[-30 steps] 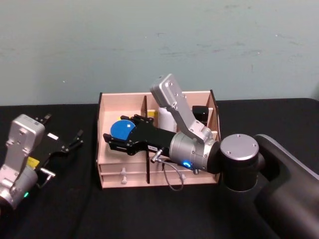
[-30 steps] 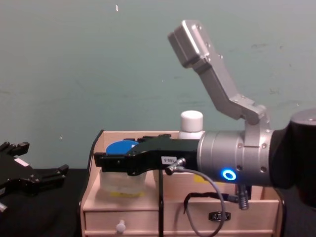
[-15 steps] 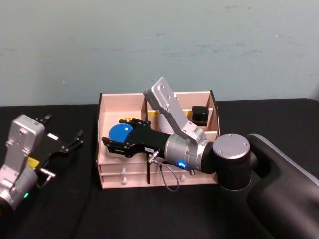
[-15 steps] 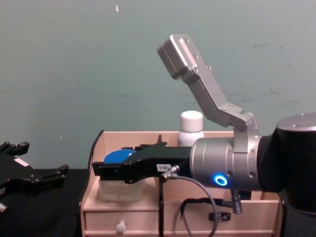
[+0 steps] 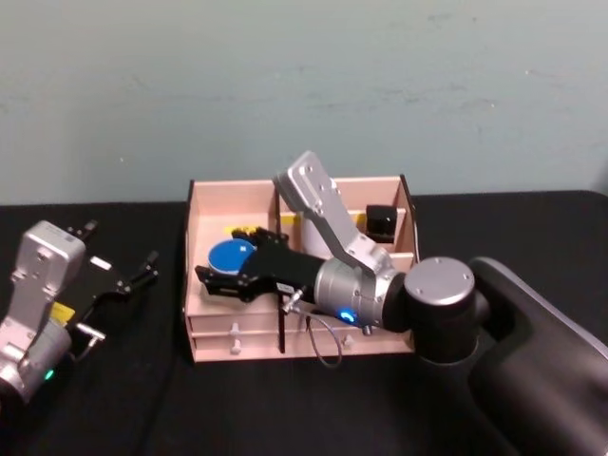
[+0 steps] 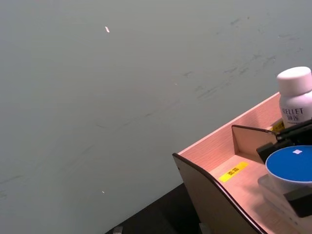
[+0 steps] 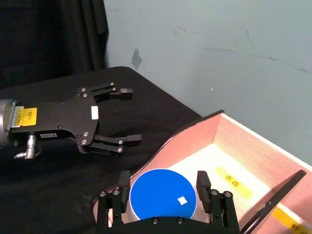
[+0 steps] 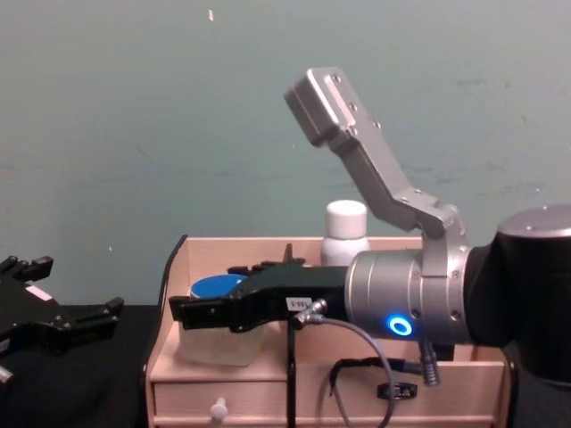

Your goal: Pick up the facial cleanser and watermelon frost from the table and place them into the tiered storage box.

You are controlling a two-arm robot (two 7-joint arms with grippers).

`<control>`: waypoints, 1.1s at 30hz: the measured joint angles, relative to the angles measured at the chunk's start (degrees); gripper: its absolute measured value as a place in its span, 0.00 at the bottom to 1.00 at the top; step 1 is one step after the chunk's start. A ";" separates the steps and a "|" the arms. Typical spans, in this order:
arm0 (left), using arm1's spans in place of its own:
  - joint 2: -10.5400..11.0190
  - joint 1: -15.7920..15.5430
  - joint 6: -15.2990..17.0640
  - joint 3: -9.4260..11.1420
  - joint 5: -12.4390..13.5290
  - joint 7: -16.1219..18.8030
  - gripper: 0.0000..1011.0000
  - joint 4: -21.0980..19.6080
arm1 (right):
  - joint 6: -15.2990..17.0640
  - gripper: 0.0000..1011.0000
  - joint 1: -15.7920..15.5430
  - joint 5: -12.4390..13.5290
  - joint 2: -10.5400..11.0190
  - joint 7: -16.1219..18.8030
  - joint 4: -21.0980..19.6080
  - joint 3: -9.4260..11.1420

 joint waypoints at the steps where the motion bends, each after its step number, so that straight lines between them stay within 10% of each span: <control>1: 0.00 0.00 0.00 0.00 0.00 0.00 1.00 0.00 | -0.10 0.85 -0.01 -0.01 0.02 0.07 -0.06 0.08; 18: 0.00 0.00 0.00 0.00 0.00 0.00 1.00 0.00 | -2.67 0.99 -5.04 1.87 2.99 0.81 -10.42 2.31; 33: 0.00 0.00 0.00 0.00 0.00 0.00 1.00 0.00 | -6.23 0.99 -18.51 3.27 10.72 -5.04 -28.42 7.07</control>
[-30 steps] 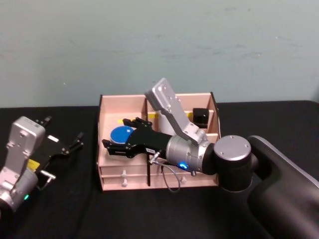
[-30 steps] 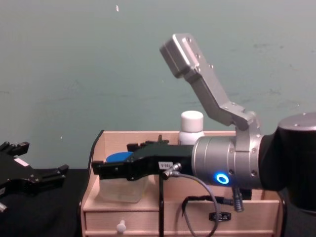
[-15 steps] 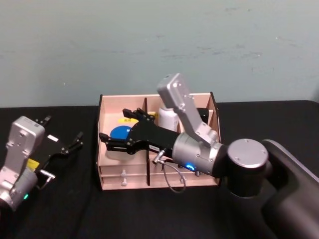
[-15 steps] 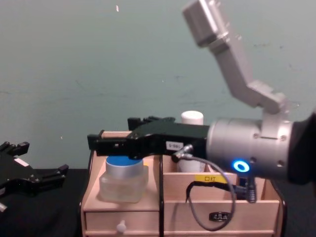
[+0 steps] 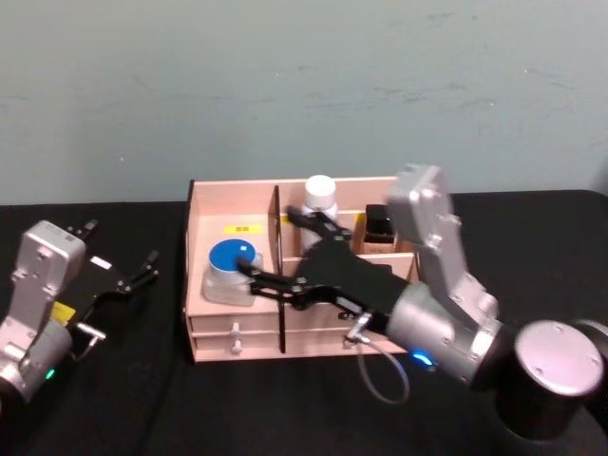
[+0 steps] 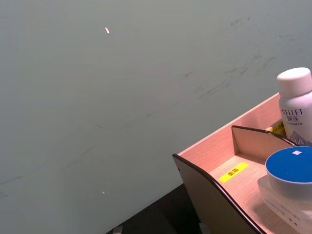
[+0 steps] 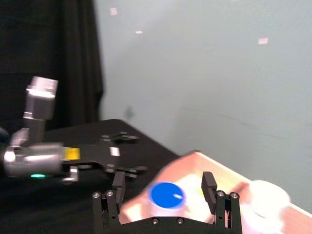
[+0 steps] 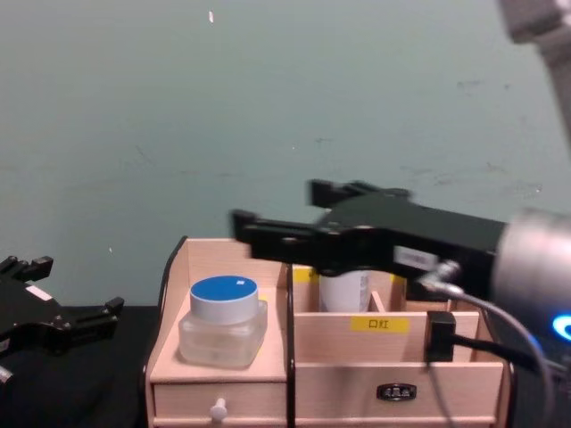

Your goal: Pick up the facial cleanser and watermelon frost from the table and place them into the tiered storage box.

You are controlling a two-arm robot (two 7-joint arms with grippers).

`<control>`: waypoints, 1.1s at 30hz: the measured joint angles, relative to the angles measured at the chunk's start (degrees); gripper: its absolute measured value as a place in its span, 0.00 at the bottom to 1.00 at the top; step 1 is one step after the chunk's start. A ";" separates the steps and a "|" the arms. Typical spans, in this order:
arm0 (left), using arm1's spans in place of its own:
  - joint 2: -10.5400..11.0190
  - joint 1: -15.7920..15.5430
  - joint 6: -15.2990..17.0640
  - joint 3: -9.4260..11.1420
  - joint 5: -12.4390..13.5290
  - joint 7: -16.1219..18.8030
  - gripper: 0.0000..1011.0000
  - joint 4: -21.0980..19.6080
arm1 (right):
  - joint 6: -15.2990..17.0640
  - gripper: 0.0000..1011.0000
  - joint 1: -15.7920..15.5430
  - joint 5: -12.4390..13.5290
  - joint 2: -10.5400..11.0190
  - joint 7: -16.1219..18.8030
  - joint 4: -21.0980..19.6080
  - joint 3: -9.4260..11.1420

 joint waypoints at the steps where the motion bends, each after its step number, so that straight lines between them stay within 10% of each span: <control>1: 0.00 0.00 0.00 0.00 0.00 0.00 1.00 0.00 | -0.43 0.99 -0.70 -0.41 0.14 -0.71 -0.35 0.49; 21: 0.00 0.00 0.00 0.00 0.00 0.00 1.00 0.00 | -9.05 0.99 -8.09 -4.59 -0.33 -13.46 3.97 15.56; 33: 0.00 0.00 0.00 0.00 0.00 0.00 1.00 0.00 | -8.83 0.99 -6.60 -5.90 -1.75 -15.18 10.79 18.61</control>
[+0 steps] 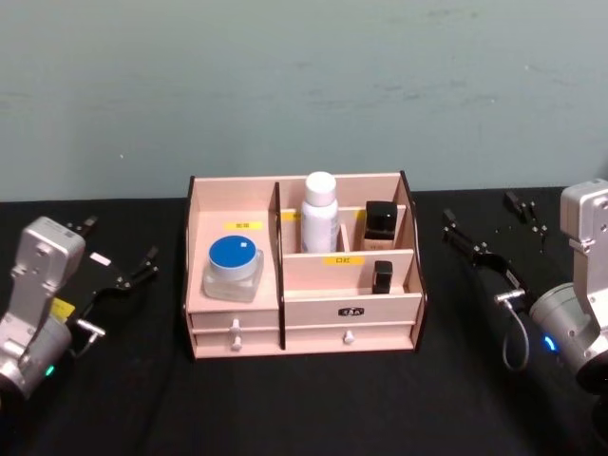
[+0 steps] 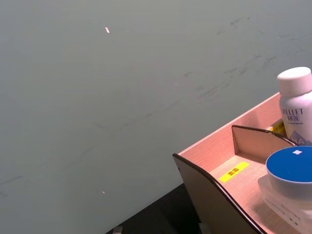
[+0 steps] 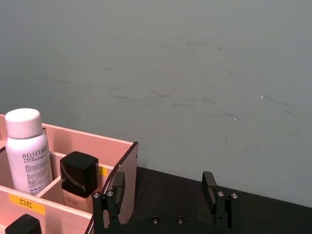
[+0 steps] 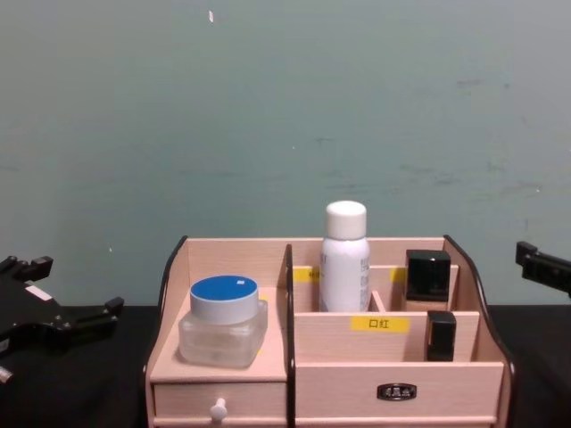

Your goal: Pick up the facial cleanser and watermelon frost from the table and place them into the tiered storage box.

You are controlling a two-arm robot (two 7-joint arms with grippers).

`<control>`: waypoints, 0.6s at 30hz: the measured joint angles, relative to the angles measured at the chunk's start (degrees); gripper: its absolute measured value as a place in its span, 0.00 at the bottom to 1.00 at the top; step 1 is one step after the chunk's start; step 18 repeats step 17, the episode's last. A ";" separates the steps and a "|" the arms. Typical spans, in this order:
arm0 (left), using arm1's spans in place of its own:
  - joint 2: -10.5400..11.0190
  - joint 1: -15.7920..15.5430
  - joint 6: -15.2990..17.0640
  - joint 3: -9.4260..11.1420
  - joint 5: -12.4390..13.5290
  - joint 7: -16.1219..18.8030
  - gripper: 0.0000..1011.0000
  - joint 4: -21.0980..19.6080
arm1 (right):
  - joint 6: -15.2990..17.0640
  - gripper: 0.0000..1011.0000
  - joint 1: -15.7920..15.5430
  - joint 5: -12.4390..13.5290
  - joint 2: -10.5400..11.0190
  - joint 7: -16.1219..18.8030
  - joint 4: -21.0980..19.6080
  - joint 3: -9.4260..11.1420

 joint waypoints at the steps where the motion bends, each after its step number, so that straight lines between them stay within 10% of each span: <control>1: 0.00 0.00 0.00 0.00 0.00 0.00 1.00 0.00 | 0.00 0.99 0.00 0.00 0.00 0.00 0.00 0.00; 18: 0.00 0.00 0.00 0.00 0.00 0.00 1.00 0.00 | 0.01 0.99 -0.34 0.30 0.28 0.29 -1.10 -0.35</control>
